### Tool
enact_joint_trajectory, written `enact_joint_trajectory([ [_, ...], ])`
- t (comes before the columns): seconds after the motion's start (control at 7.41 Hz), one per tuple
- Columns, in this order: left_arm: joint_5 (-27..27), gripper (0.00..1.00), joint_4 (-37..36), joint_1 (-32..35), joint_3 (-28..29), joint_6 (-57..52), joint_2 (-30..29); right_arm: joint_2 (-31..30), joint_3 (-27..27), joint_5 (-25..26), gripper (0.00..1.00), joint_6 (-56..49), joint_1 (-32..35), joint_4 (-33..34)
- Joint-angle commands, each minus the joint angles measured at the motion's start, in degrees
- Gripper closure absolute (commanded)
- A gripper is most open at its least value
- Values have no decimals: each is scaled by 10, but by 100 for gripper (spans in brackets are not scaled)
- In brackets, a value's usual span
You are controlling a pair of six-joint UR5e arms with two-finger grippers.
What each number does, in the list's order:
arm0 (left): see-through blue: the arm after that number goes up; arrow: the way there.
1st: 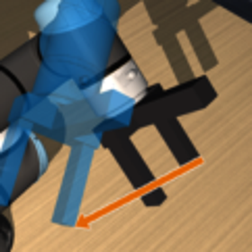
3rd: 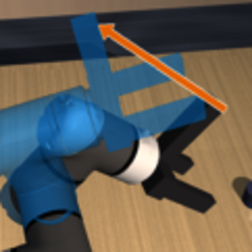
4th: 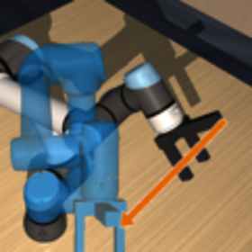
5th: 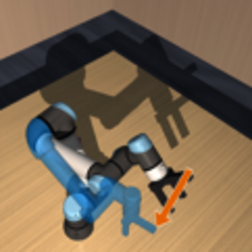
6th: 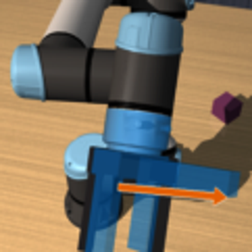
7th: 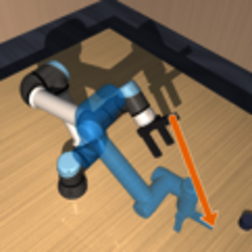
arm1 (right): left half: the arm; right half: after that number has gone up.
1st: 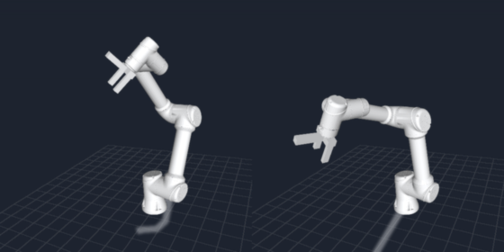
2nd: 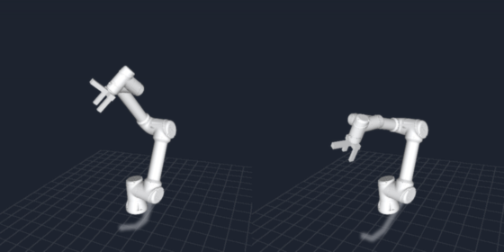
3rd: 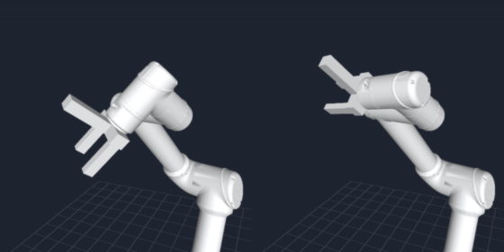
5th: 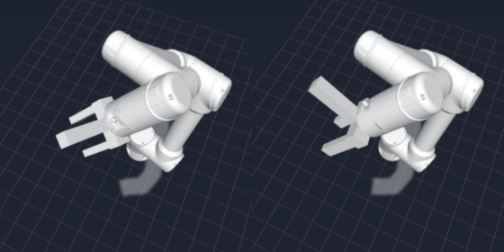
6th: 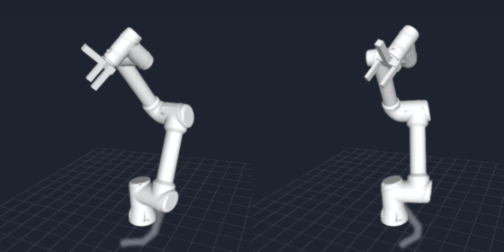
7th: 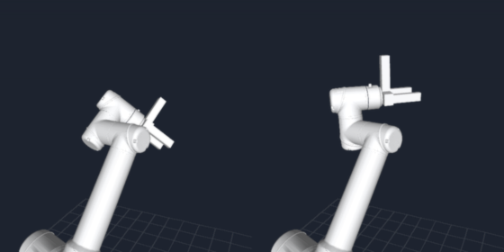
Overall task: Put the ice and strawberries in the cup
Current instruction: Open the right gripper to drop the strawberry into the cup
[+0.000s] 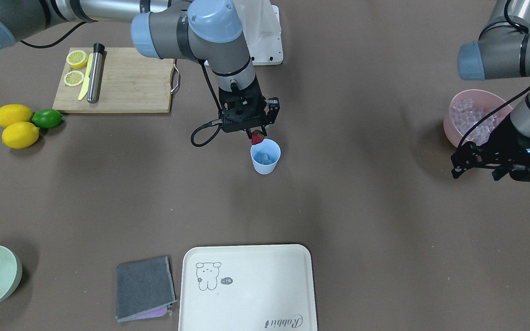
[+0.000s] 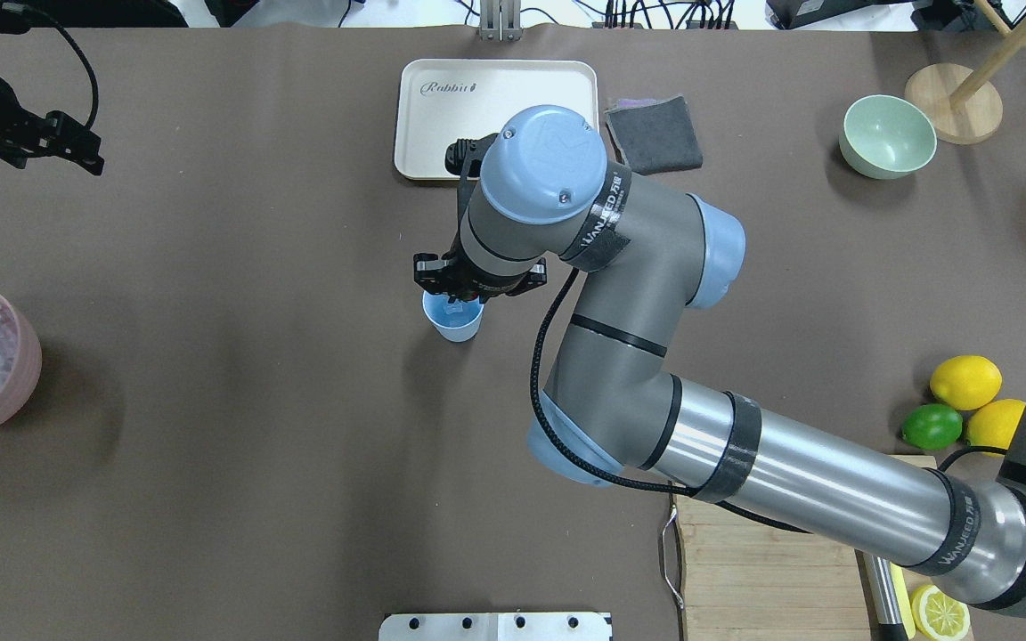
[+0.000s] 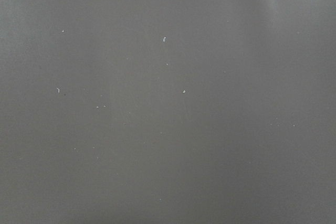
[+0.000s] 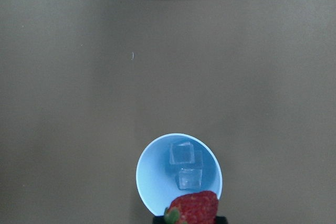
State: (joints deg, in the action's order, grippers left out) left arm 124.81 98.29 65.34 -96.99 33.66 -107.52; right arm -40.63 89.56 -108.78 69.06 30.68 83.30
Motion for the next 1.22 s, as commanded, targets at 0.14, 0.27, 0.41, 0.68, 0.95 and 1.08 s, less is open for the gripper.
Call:
enact_joint_trajectory([
  [0.14,0,4,1,1,0,-1,0,12,-25,23,100,-2,-11,-3],
  [0.27,0,4,1,1,0,-2,1,16,-33,23,100,-2,-11,-3],
  [0.41,0,3,1,1,-1,-1,2,23,-42,24,100,-1,-11,-3],
  [0.68,0,3,2,1,-1,-1,5,45,-72,31,1,-1,-13,-4],
  [0.95,-1,3,0,1,-6,-1,10,44,-71,36,0,-7,-12,-3],
  [1.08,-1,3,-8,13,-9,-6,11,41,-59,16,0,-9,11,1],
])
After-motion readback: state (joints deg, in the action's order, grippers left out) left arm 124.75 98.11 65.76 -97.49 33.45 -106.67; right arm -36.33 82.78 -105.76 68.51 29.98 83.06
